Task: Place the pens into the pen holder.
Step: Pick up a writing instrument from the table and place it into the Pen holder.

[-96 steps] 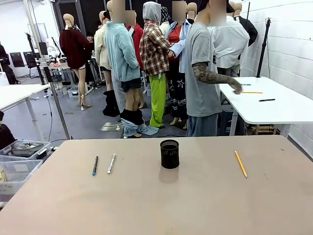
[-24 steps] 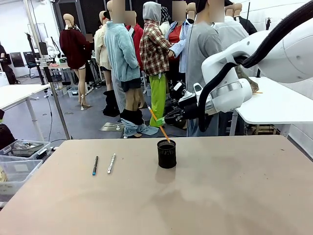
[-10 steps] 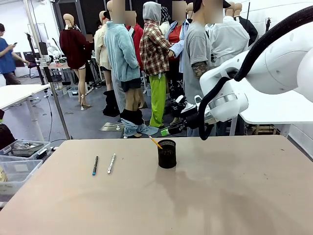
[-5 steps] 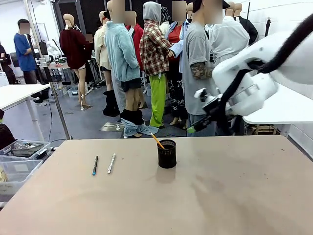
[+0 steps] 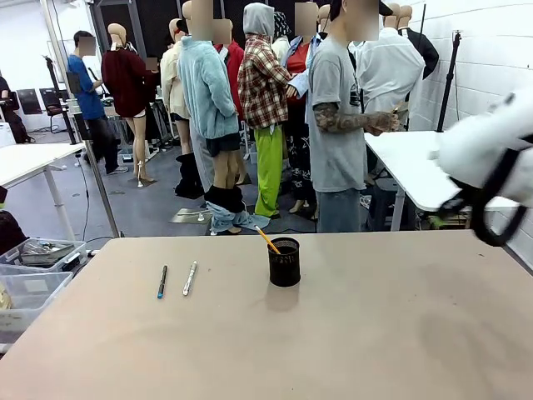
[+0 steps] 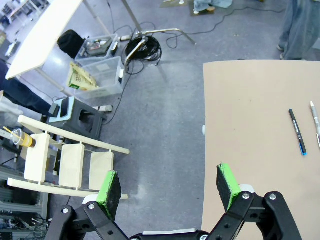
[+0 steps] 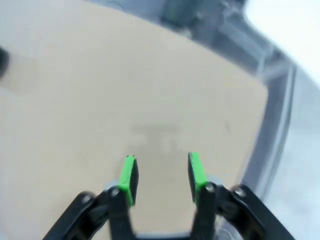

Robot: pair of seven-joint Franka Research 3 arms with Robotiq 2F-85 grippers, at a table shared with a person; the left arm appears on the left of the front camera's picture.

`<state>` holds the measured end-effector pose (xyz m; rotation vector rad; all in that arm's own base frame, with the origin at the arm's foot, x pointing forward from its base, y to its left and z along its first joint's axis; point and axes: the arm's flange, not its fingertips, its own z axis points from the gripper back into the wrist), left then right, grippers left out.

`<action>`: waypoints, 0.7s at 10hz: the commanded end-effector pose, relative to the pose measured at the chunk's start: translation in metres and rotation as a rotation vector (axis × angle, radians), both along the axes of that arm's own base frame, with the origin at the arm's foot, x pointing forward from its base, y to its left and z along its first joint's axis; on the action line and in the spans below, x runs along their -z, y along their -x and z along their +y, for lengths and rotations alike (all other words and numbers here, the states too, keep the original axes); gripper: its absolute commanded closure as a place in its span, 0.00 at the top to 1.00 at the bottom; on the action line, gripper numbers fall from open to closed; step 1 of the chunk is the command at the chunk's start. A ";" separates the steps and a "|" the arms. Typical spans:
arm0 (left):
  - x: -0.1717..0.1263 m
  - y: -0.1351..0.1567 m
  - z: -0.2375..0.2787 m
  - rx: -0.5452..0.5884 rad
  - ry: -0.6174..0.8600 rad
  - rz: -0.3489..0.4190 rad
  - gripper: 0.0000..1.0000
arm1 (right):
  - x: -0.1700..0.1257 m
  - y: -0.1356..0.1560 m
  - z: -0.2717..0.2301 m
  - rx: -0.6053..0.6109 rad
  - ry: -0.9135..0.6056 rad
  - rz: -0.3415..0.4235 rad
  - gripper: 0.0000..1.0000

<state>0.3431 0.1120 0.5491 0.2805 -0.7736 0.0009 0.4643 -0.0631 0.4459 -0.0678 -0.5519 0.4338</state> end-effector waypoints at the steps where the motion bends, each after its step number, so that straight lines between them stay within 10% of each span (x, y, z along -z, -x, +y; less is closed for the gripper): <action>1: 0.000 0.000 -0.001 0.001 -0.013 0.006 1.00 | -0.043 0.017 -0.028 0.200 -0.020 0.159 0.52; 7: 0.000 0.000 -0.001 0.001 -0.013 0.006 1.00 | -0.009 0.051 -0.075 0.328 -0.110 0.223 0.52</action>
